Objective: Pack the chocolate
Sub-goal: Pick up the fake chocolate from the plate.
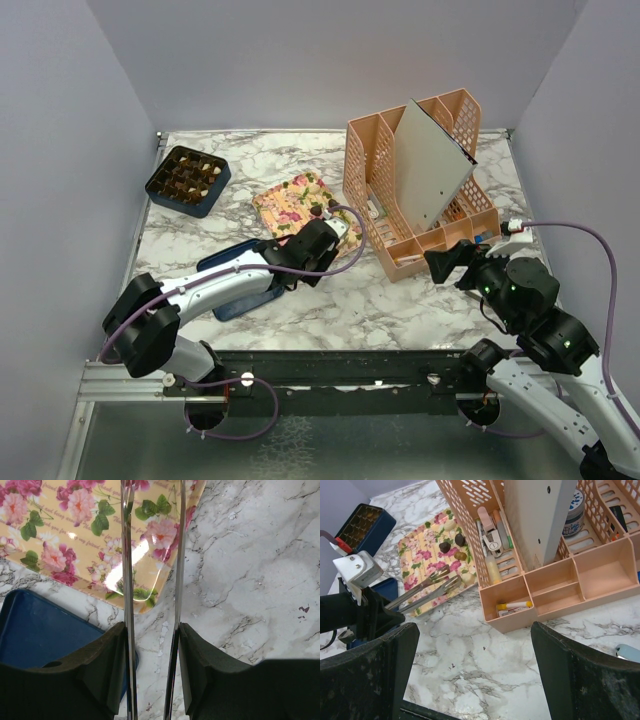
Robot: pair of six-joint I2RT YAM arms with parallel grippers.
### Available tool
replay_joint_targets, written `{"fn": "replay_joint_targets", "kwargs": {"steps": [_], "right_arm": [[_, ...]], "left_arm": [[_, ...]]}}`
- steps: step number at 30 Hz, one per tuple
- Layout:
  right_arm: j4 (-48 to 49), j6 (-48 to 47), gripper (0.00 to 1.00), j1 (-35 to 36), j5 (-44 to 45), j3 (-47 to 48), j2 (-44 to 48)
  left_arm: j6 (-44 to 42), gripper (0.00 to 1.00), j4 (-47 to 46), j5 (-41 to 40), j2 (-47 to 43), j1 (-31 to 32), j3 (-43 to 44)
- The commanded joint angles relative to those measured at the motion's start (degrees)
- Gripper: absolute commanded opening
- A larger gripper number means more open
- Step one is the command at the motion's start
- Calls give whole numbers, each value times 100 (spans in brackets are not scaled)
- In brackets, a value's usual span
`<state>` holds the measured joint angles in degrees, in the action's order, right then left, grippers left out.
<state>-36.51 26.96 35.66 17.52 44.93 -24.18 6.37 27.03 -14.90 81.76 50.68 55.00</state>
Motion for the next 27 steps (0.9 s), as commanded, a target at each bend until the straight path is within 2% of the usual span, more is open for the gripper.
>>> {"fn": "replay_joint_targets", "kwargs": {"steps": [1, 7, 14, 21, 27], "right_arm": [[94, -25, 99, 11, 15, -45, 71], [132, -18, 99, 12, -20, -70, 96], [177, -83, 99, 11, -82, -97, -13], [207, -127, 99, 11, -157, -102, -120], [202, -133, 99, 11, -219, -97, -187]], "left_arm": [[-65, 48, -166, 57, 34, -40, 116], [-73, 47, -198, 57, 42, -67, 107], [-48, 36, -180, 10, 43, -75, 107], [121, 36, -29, -169, -37, -95, 204], [372, 36, 260, -330, -206, -445, 382]]}}
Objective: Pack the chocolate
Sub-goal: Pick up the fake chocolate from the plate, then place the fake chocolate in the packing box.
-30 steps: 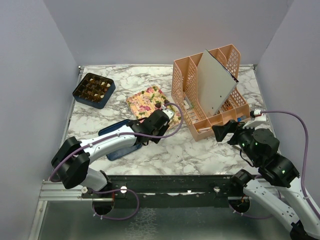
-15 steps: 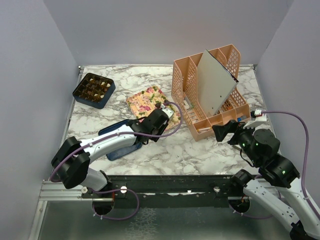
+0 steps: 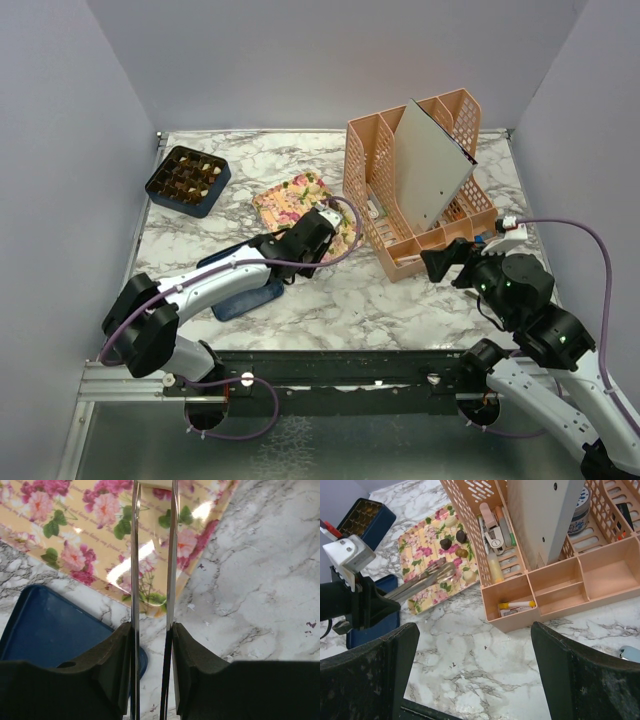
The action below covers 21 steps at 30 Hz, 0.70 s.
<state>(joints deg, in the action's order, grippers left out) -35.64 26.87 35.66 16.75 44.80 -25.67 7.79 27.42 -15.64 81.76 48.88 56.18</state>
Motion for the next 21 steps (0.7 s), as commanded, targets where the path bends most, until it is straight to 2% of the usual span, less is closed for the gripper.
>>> {"fn": "replay_joint_targets", "kwargs": {"steps": [1, 12, 21], "right_arm": [[112, -122, 99, 11, -146, -85, -39], [97, -147, 99, 11, -118, -63, -2], [86, -209, 99, 11, -122, -32, -17]], "left_arm": [[258, 36, 273, -255, -238, -366, 300], [429, 35, 984, -338, -387, -1825, 840], [418, 34, 1232, -771, -440, -3041, 1084]]}}
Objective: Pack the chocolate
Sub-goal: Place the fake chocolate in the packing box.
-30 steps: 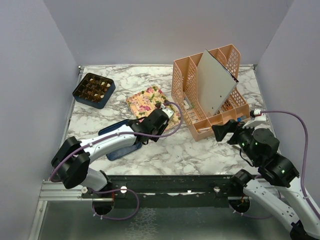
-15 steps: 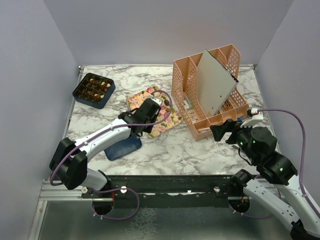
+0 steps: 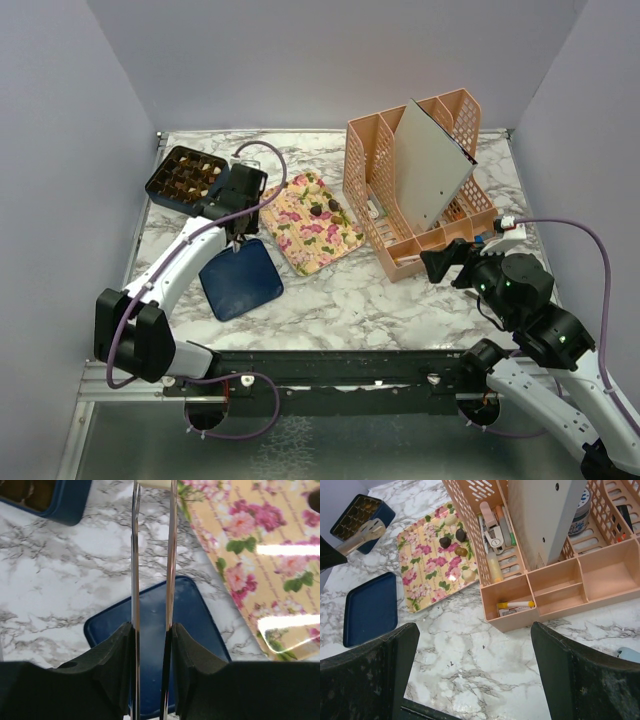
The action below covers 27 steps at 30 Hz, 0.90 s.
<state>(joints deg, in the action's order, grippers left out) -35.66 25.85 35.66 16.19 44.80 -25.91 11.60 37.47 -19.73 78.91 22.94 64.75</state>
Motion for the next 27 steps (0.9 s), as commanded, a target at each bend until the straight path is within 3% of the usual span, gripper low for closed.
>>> {"fn": "replay_joint_targets", "kwargs": {"steps": [1, 11, 27], "right_arm": [[94, -106, 99, 11, -70, -38, 3], [124, -106, 99, 11, -81, -51, 16], [79, -132, 99, 11, -19, -24, 25]], "left_arm": [[28, 34, 232, -309, -168, -612, 249], [298, 34, 112, -71, -218, -1792, 331], [273, 34, -196, -34, 184, -1999, 525]]}}
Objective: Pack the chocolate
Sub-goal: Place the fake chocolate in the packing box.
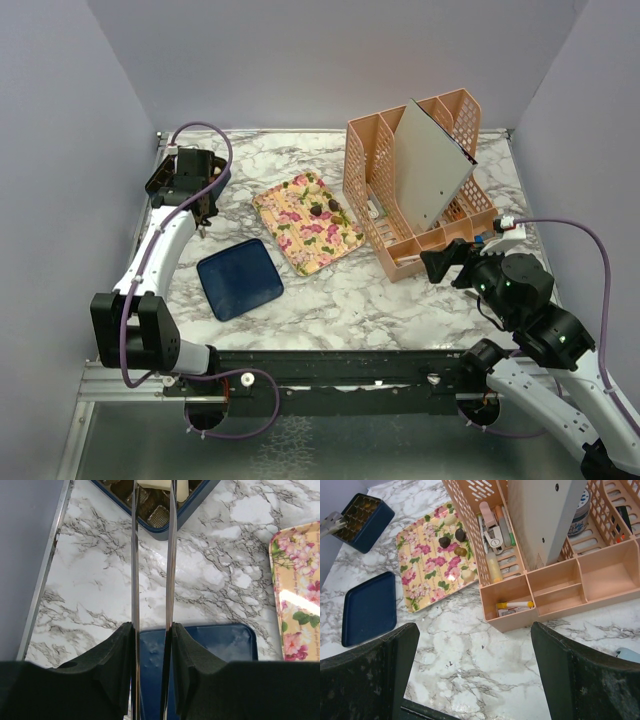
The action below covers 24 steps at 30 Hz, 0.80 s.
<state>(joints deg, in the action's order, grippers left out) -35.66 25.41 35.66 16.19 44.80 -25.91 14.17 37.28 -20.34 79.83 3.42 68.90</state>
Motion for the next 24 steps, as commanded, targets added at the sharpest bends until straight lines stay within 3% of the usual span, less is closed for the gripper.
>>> {"fn": "replay_joint_targets", "kwargs": {"steps": [1, 24], "right_arm": [[77, -90, 99, 11, -6, -24, 25], [112, -93, 99, 12, -18, -50, 42]], "left_arm": [[15, 35, -188, 14, 94, -49, 100], [100, 39, -186, -26, 153, -74, -248]]}}
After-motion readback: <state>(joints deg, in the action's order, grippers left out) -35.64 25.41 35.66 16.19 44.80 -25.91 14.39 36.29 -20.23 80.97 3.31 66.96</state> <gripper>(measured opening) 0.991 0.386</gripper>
